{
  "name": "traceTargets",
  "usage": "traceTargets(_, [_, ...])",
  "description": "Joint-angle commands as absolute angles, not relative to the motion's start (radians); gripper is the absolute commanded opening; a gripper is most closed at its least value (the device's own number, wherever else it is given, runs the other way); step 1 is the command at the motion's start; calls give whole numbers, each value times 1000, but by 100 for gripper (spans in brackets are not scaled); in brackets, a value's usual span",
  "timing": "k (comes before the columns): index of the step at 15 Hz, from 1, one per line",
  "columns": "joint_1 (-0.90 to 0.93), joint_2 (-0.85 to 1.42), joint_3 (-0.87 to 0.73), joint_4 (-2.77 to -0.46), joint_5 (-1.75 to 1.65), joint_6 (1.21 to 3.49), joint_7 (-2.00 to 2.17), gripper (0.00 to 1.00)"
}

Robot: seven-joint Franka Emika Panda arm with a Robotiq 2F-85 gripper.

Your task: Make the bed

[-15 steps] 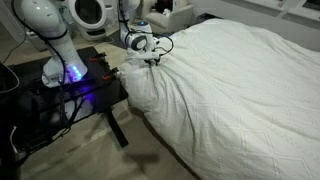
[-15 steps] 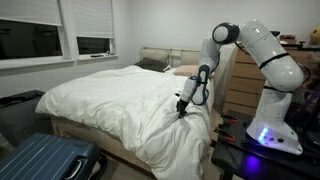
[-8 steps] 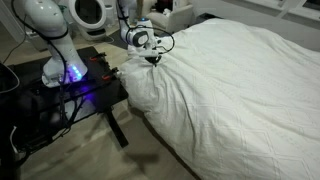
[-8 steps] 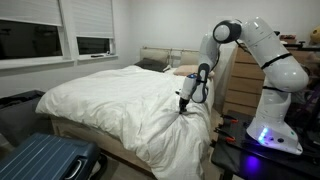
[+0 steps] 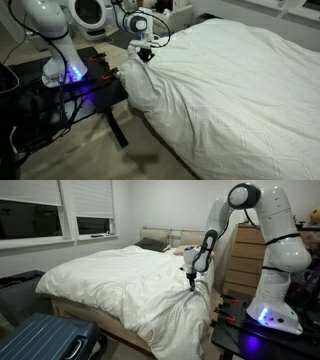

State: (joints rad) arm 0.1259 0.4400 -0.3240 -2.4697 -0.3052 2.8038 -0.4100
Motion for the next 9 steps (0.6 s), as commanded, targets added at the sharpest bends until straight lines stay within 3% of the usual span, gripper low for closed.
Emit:
traceTargets(1, [67, 207, -248, -2603, -333, 2581, -363, 1])
traceTargets(9, [-24, 11, -102, -2658, -259, 2328, -412, 1])
